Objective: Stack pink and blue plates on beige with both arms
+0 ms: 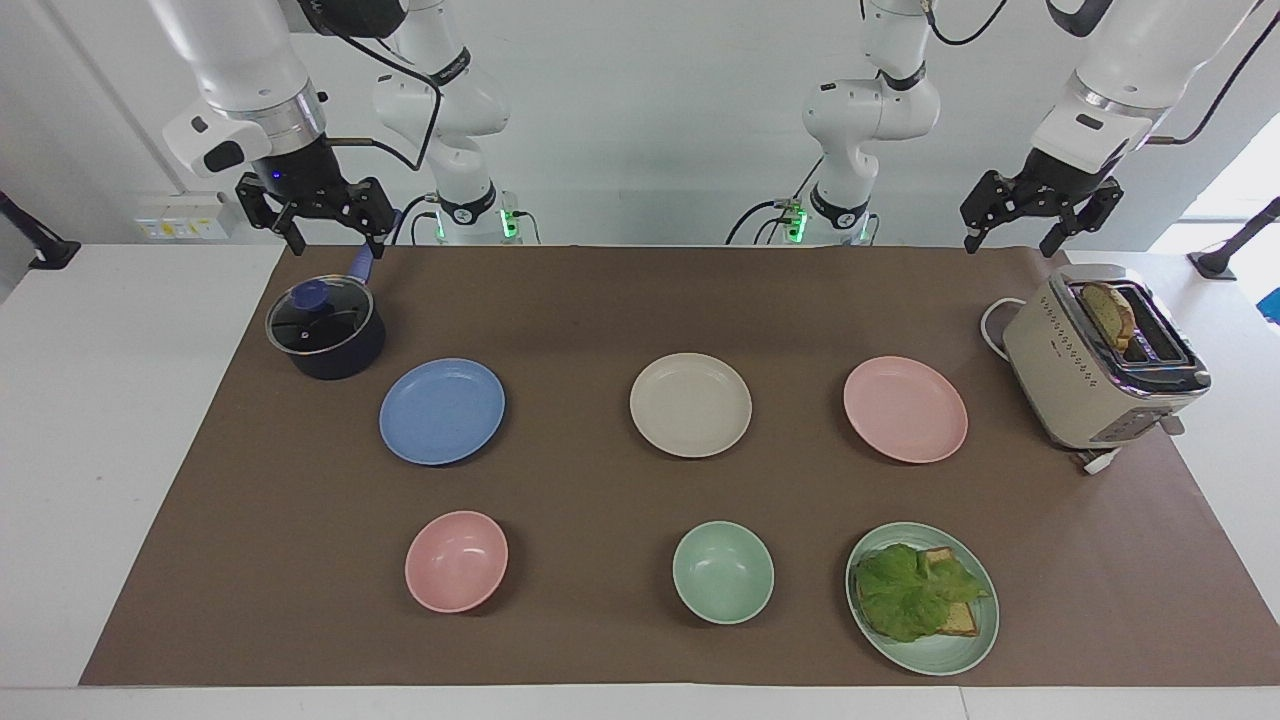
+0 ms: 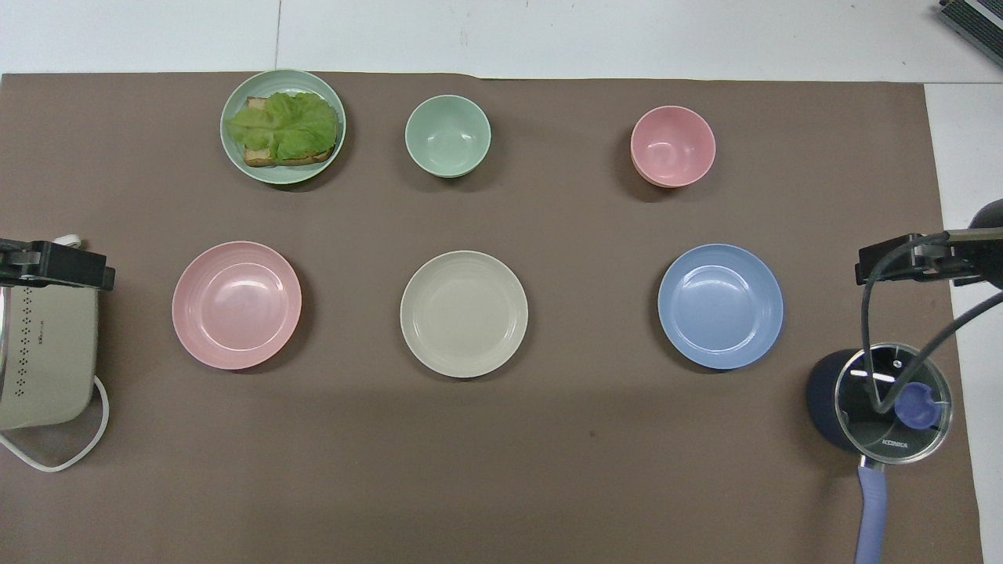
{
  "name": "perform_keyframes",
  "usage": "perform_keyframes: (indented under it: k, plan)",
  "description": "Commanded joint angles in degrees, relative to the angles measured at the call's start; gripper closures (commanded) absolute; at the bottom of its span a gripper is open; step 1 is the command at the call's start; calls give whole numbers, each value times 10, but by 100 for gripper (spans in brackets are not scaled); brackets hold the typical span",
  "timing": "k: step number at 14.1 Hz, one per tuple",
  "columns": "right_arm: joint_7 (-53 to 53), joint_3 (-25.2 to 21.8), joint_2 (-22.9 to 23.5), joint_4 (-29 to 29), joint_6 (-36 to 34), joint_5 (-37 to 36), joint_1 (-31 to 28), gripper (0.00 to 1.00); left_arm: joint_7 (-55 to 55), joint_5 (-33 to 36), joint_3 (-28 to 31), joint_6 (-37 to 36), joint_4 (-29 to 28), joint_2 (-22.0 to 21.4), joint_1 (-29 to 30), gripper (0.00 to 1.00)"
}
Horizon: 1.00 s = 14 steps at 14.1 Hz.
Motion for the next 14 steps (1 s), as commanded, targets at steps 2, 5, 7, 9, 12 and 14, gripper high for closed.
perform_keyframes:
  k: [2,5,7,9,12,14]
  plan:
    - [7,3,5,7,3,1,-5,0,0,0,0,90,-80,5,11,0]
    - [7,3,5,7,3,1,-5,0,2,0,-1,188,-151,25,39,0]
    - [6,3,5,7,3,1,-5,0,6,0,-1,259,-194,49,59,0]
    - [7,3,5,7,3,1,-5,0,10,0,-1,300,-218,81,66,0]
    - [8,3,5,7,3,1,-5,0,33,1,-1,386,-275,105,84,0]
    - [9,3,4,5,3,1,-5,0,36,0,-1,420,-309,106,85,0]
